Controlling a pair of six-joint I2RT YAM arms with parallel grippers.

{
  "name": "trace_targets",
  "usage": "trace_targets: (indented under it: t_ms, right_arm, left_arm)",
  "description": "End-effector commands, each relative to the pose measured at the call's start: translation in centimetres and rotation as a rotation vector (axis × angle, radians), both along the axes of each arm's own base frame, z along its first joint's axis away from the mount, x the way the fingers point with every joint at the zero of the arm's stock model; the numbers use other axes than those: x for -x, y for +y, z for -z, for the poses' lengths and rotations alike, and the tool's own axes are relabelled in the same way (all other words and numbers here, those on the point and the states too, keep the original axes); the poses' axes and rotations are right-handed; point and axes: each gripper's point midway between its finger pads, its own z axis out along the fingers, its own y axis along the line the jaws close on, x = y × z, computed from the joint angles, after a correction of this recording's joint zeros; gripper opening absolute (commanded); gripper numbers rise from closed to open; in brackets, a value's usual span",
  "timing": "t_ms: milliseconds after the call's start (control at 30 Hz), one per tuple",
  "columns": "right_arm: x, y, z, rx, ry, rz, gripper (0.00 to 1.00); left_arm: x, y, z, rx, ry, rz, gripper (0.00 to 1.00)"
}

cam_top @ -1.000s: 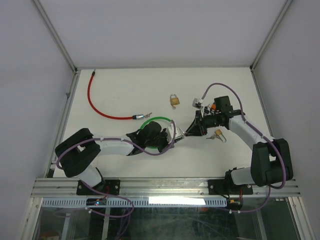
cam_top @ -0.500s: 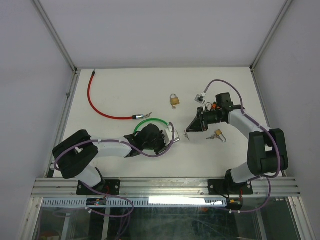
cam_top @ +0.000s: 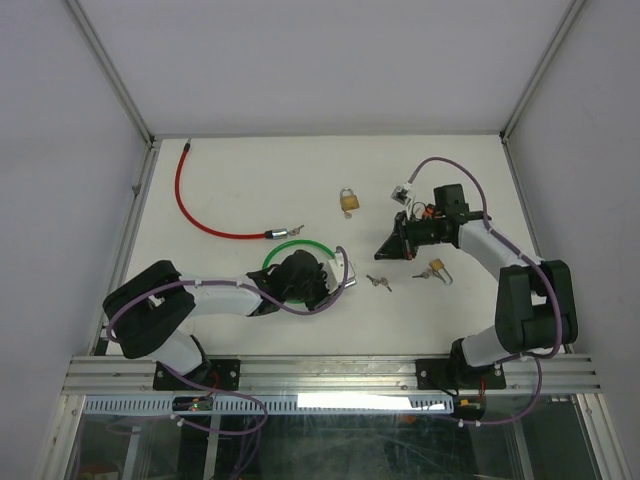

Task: Lock with the key
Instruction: Place the key at the center of the board, then place the lock at the center of the board.

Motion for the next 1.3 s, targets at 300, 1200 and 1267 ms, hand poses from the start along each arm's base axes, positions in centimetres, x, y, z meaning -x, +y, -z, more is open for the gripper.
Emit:
trace_targets:
  t_ms: [300, 1200, 1267]
  right_arm:
    - [2.6, -0.2, -5.1, -0.048, -0.743, -0.211, 0.32]
    - [1.7, 1.6, -13.1, -0.046, -1.002, -0.273, 0.69]
    - [1.7, 2.1, -14.2, -0.091, -0.972, -0.236, 0.73]
  left_arm:
    - [1.6, -1.8, -8.4, 0.342, -0.028, 0.020, 0.00]
    - [4.9, 0.6, -25.4, 0.881, 0.235, 0.445, 0.00]
    - [5.1, 0.6, -25.8, 0.883, 0.241, 0.468, 0.00]
